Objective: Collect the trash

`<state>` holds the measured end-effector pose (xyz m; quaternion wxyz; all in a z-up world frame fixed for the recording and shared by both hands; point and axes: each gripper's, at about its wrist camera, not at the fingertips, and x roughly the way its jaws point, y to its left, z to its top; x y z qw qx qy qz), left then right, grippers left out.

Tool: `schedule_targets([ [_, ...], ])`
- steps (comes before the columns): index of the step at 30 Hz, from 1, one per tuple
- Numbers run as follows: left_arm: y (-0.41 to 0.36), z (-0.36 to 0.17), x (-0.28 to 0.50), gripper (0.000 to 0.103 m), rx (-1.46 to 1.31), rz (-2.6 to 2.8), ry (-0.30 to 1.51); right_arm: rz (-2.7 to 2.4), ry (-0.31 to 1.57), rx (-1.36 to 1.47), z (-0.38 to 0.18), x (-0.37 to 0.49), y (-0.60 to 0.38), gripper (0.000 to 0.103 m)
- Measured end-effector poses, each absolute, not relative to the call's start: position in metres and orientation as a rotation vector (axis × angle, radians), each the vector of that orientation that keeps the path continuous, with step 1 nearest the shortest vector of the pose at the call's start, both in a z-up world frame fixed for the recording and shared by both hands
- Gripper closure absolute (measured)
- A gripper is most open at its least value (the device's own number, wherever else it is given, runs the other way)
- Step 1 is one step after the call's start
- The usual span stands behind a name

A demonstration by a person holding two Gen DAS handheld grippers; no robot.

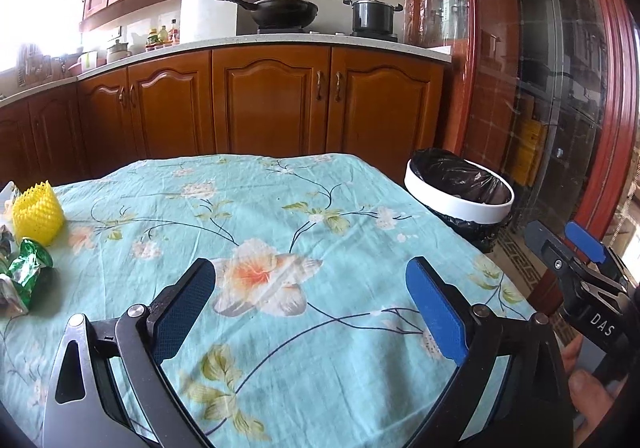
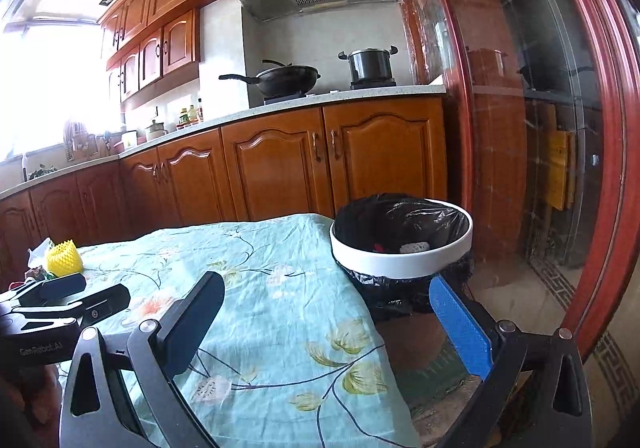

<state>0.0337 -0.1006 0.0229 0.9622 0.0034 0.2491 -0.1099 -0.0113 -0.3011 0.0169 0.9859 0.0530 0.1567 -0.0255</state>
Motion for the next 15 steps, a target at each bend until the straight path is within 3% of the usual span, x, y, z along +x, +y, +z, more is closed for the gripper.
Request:
schedule_targets([
  [15, -0.1019, 0.0240, 0.0246, 0.003, 0.037, -0.200, 0.482, -0.044, 0.329, 0.124, 0.0123, -0.0128, -0.3010, 0.000],
])
